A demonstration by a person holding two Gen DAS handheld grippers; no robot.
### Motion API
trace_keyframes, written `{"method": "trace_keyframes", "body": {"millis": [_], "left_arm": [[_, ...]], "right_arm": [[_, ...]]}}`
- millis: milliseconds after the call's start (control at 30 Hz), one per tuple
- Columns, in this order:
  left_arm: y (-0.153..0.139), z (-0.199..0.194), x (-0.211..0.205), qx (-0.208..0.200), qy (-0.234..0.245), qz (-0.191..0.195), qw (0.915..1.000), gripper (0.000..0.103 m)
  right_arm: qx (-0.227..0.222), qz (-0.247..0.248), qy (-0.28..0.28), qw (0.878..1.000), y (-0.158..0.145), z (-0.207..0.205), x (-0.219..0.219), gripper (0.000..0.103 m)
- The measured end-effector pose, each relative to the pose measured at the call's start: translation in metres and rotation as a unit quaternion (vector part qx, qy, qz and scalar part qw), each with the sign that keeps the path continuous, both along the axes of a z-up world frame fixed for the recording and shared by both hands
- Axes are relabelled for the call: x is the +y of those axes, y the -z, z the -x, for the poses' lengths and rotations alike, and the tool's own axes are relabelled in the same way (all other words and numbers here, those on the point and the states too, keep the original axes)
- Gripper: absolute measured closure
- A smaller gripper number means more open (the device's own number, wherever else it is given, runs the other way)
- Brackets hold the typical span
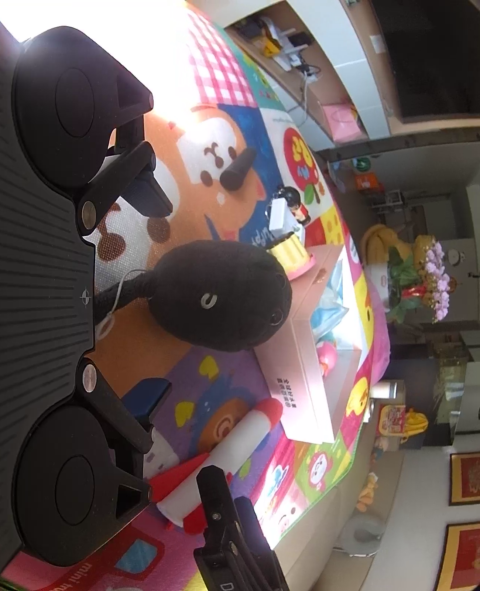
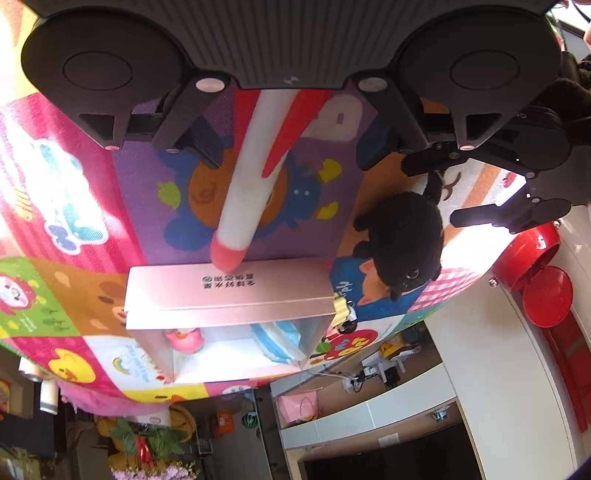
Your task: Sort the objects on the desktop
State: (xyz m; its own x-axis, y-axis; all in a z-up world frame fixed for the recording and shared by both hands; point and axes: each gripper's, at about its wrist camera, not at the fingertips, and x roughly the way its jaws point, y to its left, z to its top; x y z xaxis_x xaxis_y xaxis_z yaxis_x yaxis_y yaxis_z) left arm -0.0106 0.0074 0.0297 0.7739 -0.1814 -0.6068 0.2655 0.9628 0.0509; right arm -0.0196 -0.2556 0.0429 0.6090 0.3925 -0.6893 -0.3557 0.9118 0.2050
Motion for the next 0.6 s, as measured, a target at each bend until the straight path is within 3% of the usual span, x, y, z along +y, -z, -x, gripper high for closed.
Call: {"method": "trace_keyframes", "body": {"millis": [167, 267, 333, 600], "left_arm": [[0.005, -0.015, -0.006, 0.001, -0.007, 0.014, 0.9999, 0.008], [0.014, -0.023, -0.012, 0.010, -0.011, 0.003, 0.9999, 0.020], [0.013, -0.025, -0.011, 0.011, -0.018, -0.005, 0.9998, 0.042], [-0.018, 0.000, -0.007, 0.004, 0.023, -0.044, 0.9987, 0.043]], "right_arm": [[-0.024, 0.039, 0.053, 0.998, 0.002, -0.005, -0.007, 0.023], [-0.020, 0.038, 0.074, 0.996, 0.005, -0.008, -0.016, 0.022], [-0.022, 0.039, 0.081, 0.996, 0.007, -0.008, -0.021, 0.020], [-0.037, 0.038, 0.091, 0.994, 0.006, -0.007, -0.026, 0.018]]}}
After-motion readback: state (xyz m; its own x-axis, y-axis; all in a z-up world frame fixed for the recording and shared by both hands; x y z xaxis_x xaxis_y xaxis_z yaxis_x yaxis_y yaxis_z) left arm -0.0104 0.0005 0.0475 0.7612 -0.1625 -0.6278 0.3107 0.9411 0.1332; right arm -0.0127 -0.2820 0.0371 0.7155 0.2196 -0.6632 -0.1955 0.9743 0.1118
